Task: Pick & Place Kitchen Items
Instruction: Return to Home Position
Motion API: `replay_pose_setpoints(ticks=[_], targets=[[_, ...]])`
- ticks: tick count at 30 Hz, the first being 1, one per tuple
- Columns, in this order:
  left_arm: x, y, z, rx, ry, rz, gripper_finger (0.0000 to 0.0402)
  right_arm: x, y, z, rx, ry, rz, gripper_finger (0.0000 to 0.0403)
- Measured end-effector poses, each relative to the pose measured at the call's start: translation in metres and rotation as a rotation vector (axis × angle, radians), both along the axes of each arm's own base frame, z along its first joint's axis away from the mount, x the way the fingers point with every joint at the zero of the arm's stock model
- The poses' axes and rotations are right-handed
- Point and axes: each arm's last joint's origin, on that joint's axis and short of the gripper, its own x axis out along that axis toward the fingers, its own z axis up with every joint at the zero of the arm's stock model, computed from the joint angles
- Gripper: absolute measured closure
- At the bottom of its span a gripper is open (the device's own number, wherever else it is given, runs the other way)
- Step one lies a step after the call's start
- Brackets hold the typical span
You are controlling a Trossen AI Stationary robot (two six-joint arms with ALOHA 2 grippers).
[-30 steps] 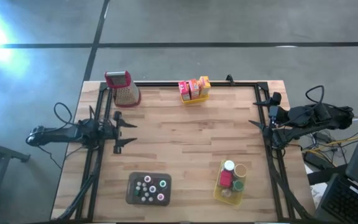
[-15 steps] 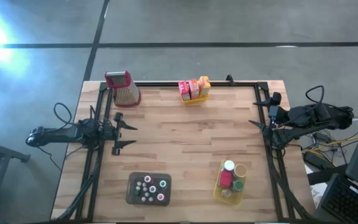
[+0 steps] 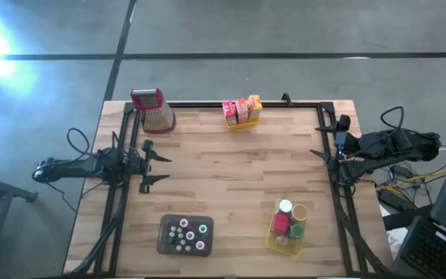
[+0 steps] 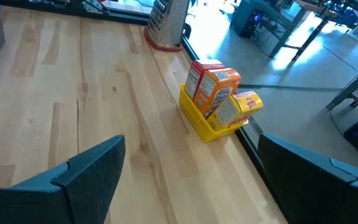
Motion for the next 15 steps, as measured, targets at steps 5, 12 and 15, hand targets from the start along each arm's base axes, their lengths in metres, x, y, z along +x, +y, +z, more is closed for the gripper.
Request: replay_pose_setpoints(ticks=[5, 12, 15], targets=[[0.000, 0.000, 0.000, 0.000, 0.000, 0.000, 0.0149, 0.000, 0.000, 0.000, 0.001, -0.001, 0.000, 0.0039], [0.000, 0.000, 0.000, 0.000, 0.000, 0.000, 0.0149, 0.002, 0.000, 0.004, 0.029, -0.055, -0.008, 0.0039], [0.000, 0.000, 0.000, 0.000, 0.000, 0.000, 0.0149, 0.008, 0.001, 0.017, 0.144, -0.243, -0.044, 0.0039]])
